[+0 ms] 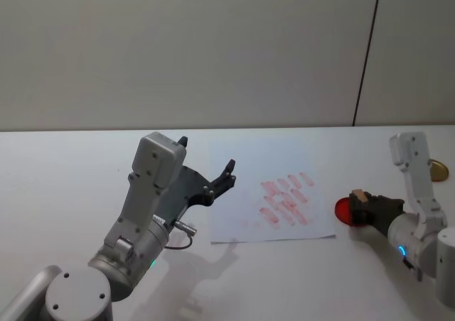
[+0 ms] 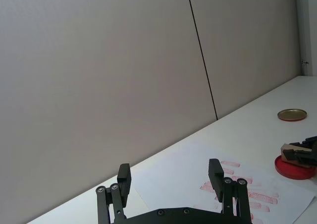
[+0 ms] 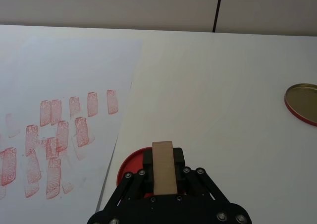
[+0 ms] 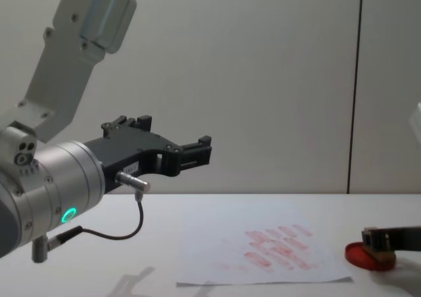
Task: Use the one hand to pick up the stamp and affix it onto the A4 paper.
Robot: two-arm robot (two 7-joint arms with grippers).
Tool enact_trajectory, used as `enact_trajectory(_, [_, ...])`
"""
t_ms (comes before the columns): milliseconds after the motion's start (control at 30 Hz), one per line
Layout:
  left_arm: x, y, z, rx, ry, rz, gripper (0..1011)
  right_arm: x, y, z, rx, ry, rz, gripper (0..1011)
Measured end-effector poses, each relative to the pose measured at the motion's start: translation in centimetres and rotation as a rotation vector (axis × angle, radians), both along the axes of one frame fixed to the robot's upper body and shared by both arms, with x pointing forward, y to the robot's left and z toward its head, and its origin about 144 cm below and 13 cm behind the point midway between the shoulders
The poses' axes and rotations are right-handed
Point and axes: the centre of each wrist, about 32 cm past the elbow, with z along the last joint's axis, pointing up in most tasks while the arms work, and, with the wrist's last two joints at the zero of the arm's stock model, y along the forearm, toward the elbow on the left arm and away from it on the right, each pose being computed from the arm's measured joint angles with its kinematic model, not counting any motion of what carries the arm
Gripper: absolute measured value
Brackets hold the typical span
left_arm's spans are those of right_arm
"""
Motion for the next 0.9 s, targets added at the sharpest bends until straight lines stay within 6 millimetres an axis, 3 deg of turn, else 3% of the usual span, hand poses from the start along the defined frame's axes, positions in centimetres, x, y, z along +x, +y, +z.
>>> enact_trajectory(600, [0.0,0.0,0.0,0.0,0.0,0.0,993,0.8,0.0,-0.6,-0.016,0.007,-0.001,220])
enact_trajectory(900, [0.0,0.0,0.0,0.0,0.0,0.0,993,0.3,0.9,0.7,-0.032,-0.066,0.039,219])
